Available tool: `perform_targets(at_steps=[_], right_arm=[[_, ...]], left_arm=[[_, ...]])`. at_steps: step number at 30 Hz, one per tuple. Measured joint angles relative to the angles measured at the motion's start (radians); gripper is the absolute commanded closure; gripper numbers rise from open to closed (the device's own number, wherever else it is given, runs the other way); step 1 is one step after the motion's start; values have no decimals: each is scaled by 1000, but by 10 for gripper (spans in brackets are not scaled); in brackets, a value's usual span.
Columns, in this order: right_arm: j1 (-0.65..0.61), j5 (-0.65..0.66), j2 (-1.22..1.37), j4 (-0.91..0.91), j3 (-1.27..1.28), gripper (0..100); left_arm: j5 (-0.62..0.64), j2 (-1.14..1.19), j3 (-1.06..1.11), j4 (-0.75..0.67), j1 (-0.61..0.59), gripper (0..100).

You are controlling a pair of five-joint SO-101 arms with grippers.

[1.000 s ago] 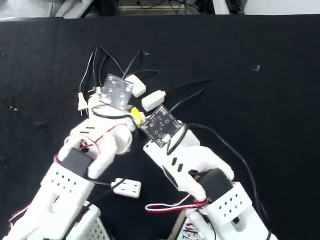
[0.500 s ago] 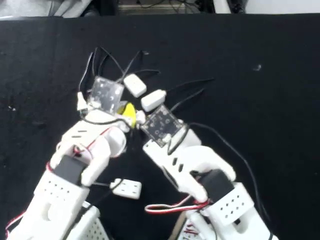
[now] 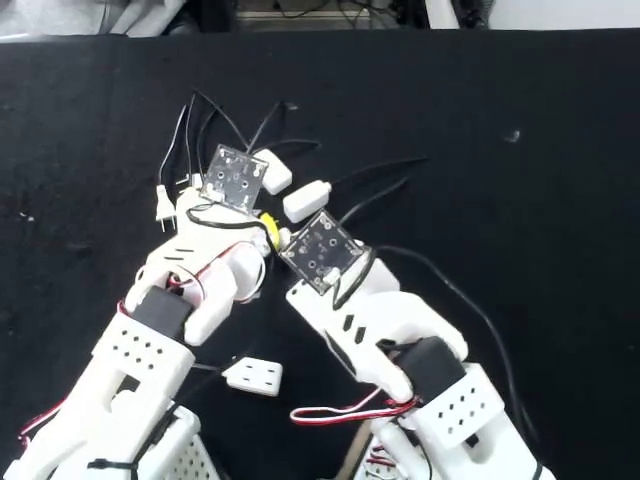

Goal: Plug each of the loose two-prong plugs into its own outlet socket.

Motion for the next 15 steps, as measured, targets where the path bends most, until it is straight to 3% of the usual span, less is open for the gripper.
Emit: perform_targets(at_steps=[15], right_arm=[[-2,0,0,0,0,988]], left_arm=[[2,0,0,29,0,970]])
